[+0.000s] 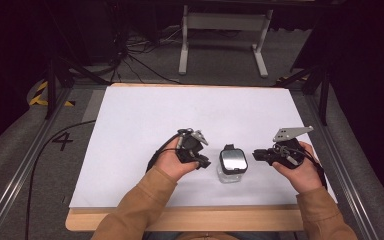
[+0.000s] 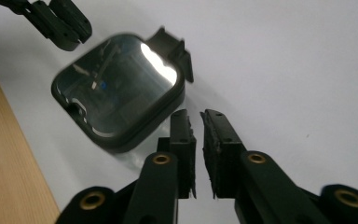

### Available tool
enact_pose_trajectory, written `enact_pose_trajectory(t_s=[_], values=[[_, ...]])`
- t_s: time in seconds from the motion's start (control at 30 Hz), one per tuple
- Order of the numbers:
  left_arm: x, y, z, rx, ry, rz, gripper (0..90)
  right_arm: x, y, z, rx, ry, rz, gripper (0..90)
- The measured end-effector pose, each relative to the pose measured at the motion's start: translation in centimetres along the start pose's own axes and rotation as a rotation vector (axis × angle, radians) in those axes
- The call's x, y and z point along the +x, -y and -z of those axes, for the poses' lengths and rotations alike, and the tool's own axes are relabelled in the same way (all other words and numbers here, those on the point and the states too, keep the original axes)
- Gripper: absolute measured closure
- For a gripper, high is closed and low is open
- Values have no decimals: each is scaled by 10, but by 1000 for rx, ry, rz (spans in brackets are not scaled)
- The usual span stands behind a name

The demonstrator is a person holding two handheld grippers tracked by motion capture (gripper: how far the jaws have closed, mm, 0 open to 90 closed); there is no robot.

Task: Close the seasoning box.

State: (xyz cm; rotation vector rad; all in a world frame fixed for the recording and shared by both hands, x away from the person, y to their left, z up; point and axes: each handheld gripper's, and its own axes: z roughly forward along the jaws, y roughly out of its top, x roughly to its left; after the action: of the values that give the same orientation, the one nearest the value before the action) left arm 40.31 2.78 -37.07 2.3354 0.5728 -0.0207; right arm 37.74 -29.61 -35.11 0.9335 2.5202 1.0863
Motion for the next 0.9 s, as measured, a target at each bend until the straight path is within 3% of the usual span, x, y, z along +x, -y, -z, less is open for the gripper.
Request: enact_pose_trajectory(t_s=[0.13, 0.17, 0.3, 0.47, 0.67, 0.9], values=[[5, 13, 28, -57, -60, 51, 689, -4, -11, 9, -67, 21, -9, 724], [5, 13, 28, -57, -60, 51, 676, -7, -14, 11, -78, 25, -14, 711], [13, 31, 52, -79, -132, 110, 654, -16, -19, 14, -105, 44, -32, 684], [22, 46, 70, -91, -192, 161, 644, -32, -21, 14, -98, 89, -49, 661], [36, 59, 79, -85, -247, 214, 620, -48, -15, 14, -89, 125, -95, 621], [53, 70, 71, -101, -278, 249, 560, -69, 5, 4, -59, 160, -174, 561]])
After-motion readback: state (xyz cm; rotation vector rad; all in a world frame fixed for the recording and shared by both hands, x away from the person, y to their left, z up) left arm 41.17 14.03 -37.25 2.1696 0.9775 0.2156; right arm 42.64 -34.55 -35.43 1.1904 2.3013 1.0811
